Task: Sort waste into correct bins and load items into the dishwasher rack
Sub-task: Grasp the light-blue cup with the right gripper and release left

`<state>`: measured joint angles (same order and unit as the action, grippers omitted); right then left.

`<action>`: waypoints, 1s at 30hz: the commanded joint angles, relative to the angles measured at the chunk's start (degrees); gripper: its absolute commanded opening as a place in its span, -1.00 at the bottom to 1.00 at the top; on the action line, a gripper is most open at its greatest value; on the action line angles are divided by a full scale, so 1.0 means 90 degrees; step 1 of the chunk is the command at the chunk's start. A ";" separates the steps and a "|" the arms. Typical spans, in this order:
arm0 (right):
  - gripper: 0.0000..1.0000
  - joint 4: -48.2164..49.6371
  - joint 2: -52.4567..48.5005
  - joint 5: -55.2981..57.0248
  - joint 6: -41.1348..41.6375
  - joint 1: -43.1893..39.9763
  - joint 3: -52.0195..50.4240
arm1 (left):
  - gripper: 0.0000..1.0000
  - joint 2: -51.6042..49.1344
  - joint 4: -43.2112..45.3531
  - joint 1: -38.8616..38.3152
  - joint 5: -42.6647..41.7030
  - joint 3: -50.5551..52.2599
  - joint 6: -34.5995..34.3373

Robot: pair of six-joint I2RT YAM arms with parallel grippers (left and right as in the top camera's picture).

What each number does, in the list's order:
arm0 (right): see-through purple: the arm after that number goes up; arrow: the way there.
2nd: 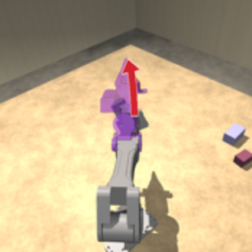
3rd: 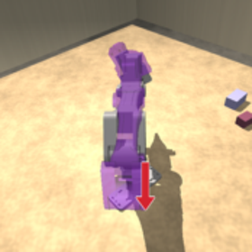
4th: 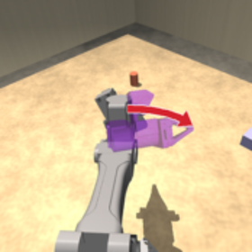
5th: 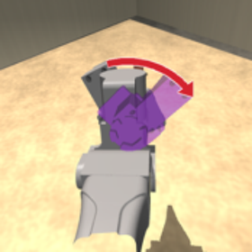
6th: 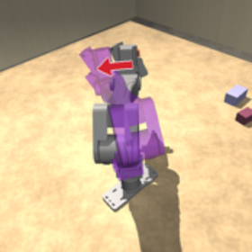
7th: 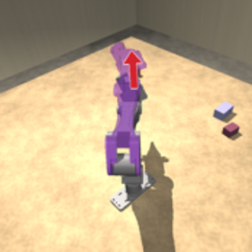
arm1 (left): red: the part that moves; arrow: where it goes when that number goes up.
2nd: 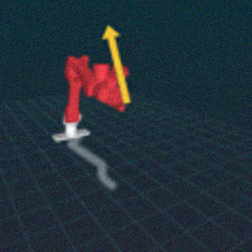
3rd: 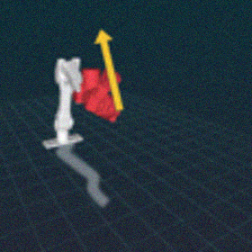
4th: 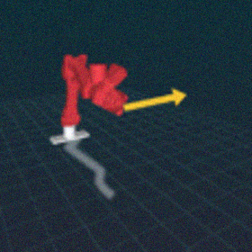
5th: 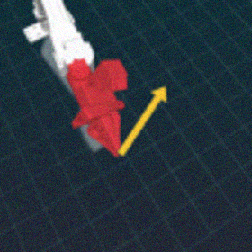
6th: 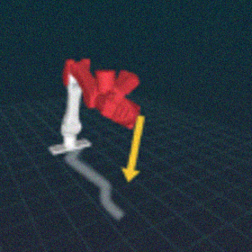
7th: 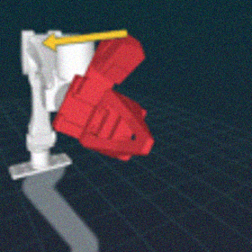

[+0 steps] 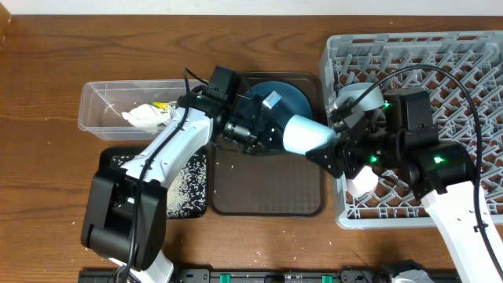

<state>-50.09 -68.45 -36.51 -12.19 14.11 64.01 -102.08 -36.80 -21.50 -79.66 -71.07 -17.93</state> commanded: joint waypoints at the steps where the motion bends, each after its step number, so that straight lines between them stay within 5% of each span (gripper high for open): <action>1: -0.02 0.0087 0.0075 0.0551 -0.0012 -0.0024 0.0104 | -0.42 0.0117 -0.0109 -0.0015 0.0318 -0.0046 0.0260; 6: -0.06 0.0112 0.0075 0.0665 -0.0012 -0.0027 0.0104 | -0.32 0.0117 -0.0097 0.0002 0.0653 -0.0046 0.0274; 15: -0.23 -0.0005 0.0075 0.1919 0.0420 -0.0027 0.0104 | -0.21 0.0117 -0.0102 0.0204 0.3038 -0.0046 0.0274; 23: -0.28 -0.0389 0.0075 0.3835 0.1462 -0.0027 0.0104 | 0.65 0.0117 -0.0192 0.0600 0.4403 -0.0046 0.0274; 30: -0.32 -0.0838 0.0073 0.4250 0.2227 -0.0024 0.0100 | 0.77 0.0117 -0.0194 0.0607 0.4947 -0.0046 0.0274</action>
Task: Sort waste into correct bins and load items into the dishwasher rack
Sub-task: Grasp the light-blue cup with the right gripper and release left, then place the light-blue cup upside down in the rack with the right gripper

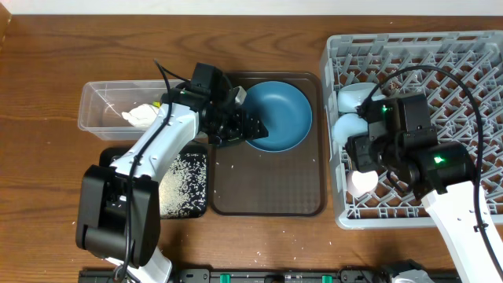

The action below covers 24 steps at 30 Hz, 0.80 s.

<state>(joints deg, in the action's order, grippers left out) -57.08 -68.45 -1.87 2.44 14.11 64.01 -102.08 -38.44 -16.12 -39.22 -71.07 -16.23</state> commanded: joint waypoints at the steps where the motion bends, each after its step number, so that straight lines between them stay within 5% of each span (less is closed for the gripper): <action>1: -0.32 -0.0073 0.0070 0.0401 0.0709 -0.0024 0.0100 | 0.79 0.0117 -0.0012 0.0010 0.0488 -0.0046 0.0085; 24: -0.35 0.0355 -0.0874 0.1049 0.1270 -0.0024 -0.0119 | 0.88 0.0114 -0.0012 -0.0007 0.0510 -0.0046 0.0085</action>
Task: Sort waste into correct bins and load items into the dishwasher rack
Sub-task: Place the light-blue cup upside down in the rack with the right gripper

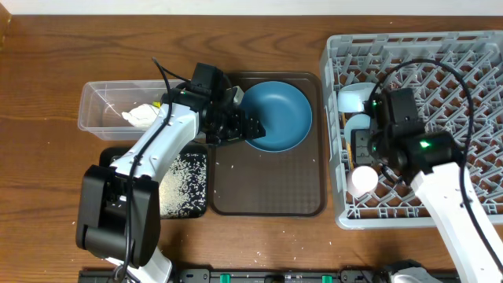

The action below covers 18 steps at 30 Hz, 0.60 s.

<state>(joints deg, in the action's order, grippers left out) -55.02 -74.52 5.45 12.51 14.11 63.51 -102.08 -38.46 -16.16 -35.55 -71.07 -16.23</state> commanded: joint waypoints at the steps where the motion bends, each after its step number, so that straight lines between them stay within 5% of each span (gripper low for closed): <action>1: -0.34 0.0197 -0.0265 0.0257 0.0148 -0.0024 -0.0063 | 0.88 0.0114 -0.0010 -0.0002 0.0102 -0.0046 0.0085; 11: -0.34 0.0352 -0.0806 0.0828 0.0153 -0.0027 -0.0063 | 0.88 0.0114 -0.0010 -0.0002 0.0102 -0.0046 0.0085; 12: -0.24 0.0350 -0.0833 0.0848 0.0153 -0.0027 -0.0063 | 0.88 0.0114 -0.0010 -0.0002 0.0104 -0.0046 0.0085; 14: 0.37 0.0330 -0.0852 0.0850 0.0151 -0.0027 -0.0063 | 0.89 0.0114 -0.0010 -0.0002 0.0102 -0.0046 0.0085; 16: 0.73 0.0335 -0.0852 0.0852 0.0126 -0.0027 -0.0063 | 0.89 0.0114 -0.0010 -0.0002 0.0102 -0.0046 0.0085; 18: 0.86 0.0357 -0.0852 0.0855 0.0126 -0.0027 -0.0063 | 0.89 0.0114 -0.0010 -0.0002 0.0102 -0.0046 0.0085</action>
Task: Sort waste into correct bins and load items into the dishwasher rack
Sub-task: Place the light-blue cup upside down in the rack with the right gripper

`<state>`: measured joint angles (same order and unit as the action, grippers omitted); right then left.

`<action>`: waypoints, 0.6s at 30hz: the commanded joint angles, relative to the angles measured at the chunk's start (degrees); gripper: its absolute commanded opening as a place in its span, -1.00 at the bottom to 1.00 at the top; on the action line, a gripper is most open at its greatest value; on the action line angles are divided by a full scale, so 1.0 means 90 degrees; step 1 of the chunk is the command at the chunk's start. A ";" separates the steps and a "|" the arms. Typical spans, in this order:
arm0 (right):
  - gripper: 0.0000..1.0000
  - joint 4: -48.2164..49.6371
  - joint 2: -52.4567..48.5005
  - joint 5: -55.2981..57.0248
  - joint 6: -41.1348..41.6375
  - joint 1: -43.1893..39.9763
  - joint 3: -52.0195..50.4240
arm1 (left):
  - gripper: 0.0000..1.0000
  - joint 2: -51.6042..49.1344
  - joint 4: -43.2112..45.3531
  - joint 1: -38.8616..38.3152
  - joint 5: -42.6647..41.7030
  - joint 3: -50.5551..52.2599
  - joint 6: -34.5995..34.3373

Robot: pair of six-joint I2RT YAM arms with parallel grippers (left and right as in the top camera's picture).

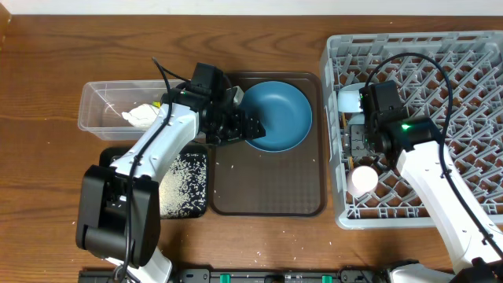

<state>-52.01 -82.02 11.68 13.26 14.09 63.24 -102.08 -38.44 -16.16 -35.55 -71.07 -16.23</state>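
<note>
A blue bowl (279, 114) lies in the back half of the brown tray (267, 192). My left gripper (250, 126) is at the bowl's left rim, fingers closed on the edge. In the grey dishwasher rack (464, 55), a light blue cup (357, 120) stands at the left side, mostly hidden by my right gripper (352, 142). That gripper points down into the rack just in front of the cup, and its fingers look spread. A white cup (350, 99) stands behind it and another white cup (363, 179) in front.
A clear plastic bin (98, 110) at the left holds crumpled waste (144, 116). In front of it a black tray (185, 185) carries scattered white grains. The rack fills the right side of the table. A few crumbs lie near the front edge.
My right wrist has shifted left and back over the rack's left edge, covering more of the light blue cup. The left arm and the bowl have not moved.
My right gripper first held the light blue cup over the tray's right edge while the left gripper was above the bowl. Then the cup was at the rack's left side and the left gripper at the bowl's rim. The cup now stands in the rack.
</note>
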 commanded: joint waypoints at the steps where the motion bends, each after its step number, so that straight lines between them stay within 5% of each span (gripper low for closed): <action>1: 0.88 0.0024 -0.0017 0.0177 0.0044 -0.0024 -0.0034 | 0.89 0.0114 -0.0012 -0.0002 0.0102 -0.0046 0.0085; 9: 0.92 -0.0129 0.0352 0.0129 -0.0124 -0.0022 0.0423 | 0.89 0.0114 -0.0012 -0.0002 0.0102 -0.0046 0.0085; 18: 0.98 -0.0491 0.1566 -0.1273 -0.0121 -0.0022 0.0809 | 0.89 0.0114 -0.0012 -0.0002 0.0095 -0.0046 0.0075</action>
<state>-56.03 -71.05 6.57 12.73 14.11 69.43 -102.08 -38.44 -16.16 -35.53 -71.07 -16.23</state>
